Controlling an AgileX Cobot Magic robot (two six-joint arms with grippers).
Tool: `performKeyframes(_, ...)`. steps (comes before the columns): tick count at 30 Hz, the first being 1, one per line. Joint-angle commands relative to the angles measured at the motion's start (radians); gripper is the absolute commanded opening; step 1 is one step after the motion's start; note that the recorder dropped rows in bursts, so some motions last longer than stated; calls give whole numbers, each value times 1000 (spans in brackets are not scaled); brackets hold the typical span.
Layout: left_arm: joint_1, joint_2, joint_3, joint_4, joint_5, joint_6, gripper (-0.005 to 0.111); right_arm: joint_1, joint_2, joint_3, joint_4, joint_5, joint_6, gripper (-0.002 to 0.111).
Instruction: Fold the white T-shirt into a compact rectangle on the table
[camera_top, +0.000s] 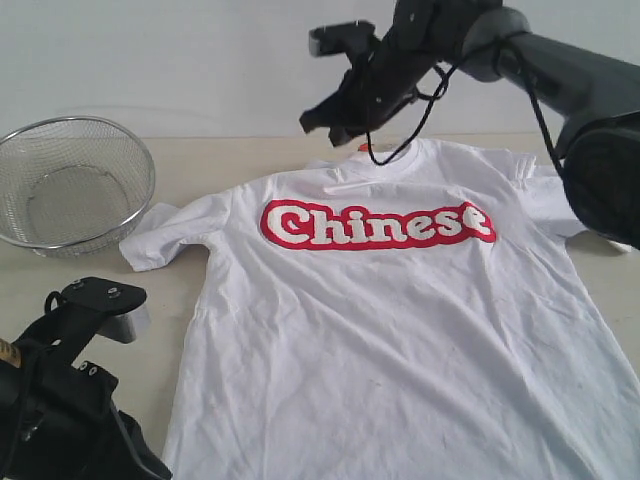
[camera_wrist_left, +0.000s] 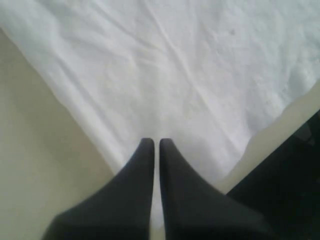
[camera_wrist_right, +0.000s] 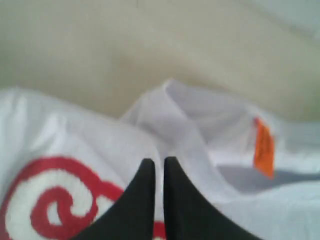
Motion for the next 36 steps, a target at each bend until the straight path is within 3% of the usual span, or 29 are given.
performKeyframes(1,-4,-7,-3,-1,-6,-4,4,0,5,-42,5,-116,32,0)
performKeyframes(6,-4,-7,-3,-1,-6,2,4,0,82,-86,106,-210,17,5)
performKeyframes(13,-4,-7,-3,-1,-1,2,4,3,157,-86,133,-281,-34,45)
performKeyframes(36,-4,-7,-3,-1,-7,2,4,37,243,-83,68,-301,-80,41)
